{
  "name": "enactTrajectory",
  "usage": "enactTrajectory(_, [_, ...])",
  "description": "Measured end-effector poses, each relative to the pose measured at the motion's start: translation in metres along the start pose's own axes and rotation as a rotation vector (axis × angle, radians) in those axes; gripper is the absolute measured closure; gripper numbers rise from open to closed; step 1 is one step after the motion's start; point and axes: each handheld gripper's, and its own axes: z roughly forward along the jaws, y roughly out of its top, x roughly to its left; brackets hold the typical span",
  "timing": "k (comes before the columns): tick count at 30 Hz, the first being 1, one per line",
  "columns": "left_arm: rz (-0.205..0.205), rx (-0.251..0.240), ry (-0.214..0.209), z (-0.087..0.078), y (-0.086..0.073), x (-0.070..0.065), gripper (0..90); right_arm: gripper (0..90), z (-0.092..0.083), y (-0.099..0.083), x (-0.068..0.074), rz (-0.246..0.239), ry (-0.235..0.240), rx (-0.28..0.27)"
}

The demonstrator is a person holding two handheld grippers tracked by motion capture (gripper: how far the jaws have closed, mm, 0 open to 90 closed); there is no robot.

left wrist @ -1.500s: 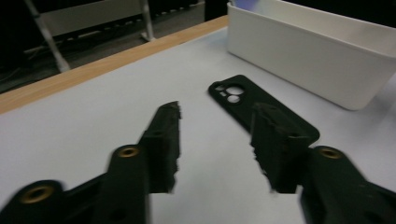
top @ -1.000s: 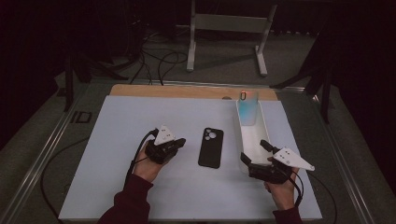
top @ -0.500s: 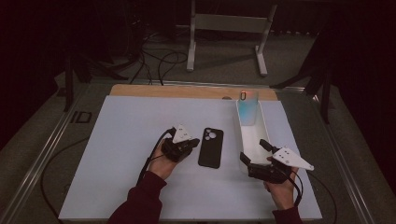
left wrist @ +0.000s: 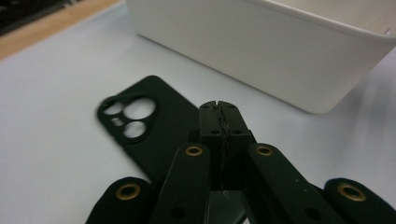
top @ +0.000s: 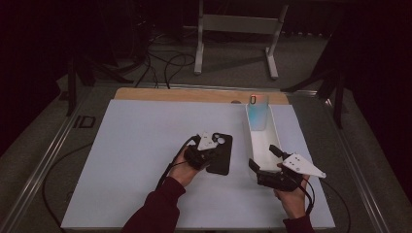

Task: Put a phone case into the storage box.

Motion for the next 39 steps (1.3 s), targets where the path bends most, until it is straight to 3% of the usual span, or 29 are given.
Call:
enactTrajectory(18, [0.024,0.108,-0.043,0.045,-0.001,-0.023,89.9,10.1,0.0,0.001,0.002,-0.002,0.006,-0.004])
enactTrajectory(23, [0.054,0.156,-0.053,0.059,-0.005,-0.037,89.9,10.1,0.0,0.0,0.001,0.003,0.004,-0.006])
enactTrajectory(26, [0.05,0.192,-0.048,0.064,-0.009,-0.036,90.0,10.1,0.0,-0.001,0.0,0.004,0.004,-0.007])
enactTrajectory(33, [0.039,0.218,-0.02,0.055,-0.014,-0.031,89.9,10.1,0.0,-0.001,0.0,0.007,0.002,-0.009])
enactTrajectory(39, [0.001,0.229,0.037,0.033,-0.029,-0.009,90.0,10.1,-0.002,-0.001,-0.001,0.007,-0.002,-0.009])
